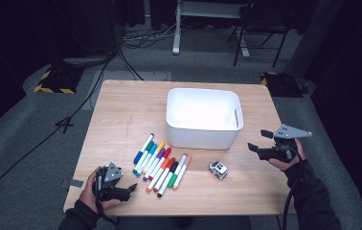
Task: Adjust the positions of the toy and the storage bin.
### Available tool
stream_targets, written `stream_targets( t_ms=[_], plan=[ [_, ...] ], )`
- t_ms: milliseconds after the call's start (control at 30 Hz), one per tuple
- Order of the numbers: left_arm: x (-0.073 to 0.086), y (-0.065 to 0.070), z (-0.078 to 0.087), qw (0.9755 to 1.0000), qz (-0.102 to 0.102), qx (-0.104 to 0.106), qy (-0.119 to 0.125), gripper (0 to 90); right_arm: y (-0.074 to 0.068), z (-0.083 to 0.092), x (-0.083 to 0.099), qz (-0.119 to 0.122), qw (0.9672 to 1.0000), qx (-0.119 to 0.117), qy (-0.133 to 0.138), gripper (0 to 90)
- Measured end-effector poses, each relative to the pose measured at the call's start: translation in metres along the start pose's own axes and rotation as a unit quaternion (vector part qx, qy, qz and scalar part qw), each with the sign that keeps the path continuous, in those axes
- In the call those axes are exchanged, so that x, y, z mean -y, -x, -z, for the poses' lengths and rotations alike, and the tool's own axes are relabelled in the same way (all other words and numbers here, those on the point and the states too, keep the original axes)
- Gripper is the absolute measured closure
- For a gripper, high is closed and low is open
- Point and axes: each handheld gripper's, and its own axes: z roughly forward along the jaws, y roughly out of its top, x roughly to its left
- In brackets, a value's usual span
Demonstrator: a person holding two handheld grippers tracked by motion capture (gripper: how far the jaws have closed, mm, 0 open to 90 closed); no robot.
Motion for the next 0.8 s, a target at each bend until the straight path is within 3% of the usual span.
stream_targets(
  t_ms=[267,567,800],
  plan=[
    [0.001,0.000,0.000,0.9997,-0.001,0.025,-0.004,14.5,-0.023,-0.005,0.036,0.025,0.9987,-0.031,-0.030,20.9],
    [0.001,0.000,0.000,0.9994,-0.010,0.032,-0.004,14.3,-0.048,-0.016,0.052,0.057,0.9944,-0.073,-0.052,20.7],
    [0.001,0.000,0.000,0.9994,-0.010,0.033,-0.004,14.2,-0.062,-0.025,0.057,0.066,0.9912,-0.098,-0.060,20.6]
  ],
)
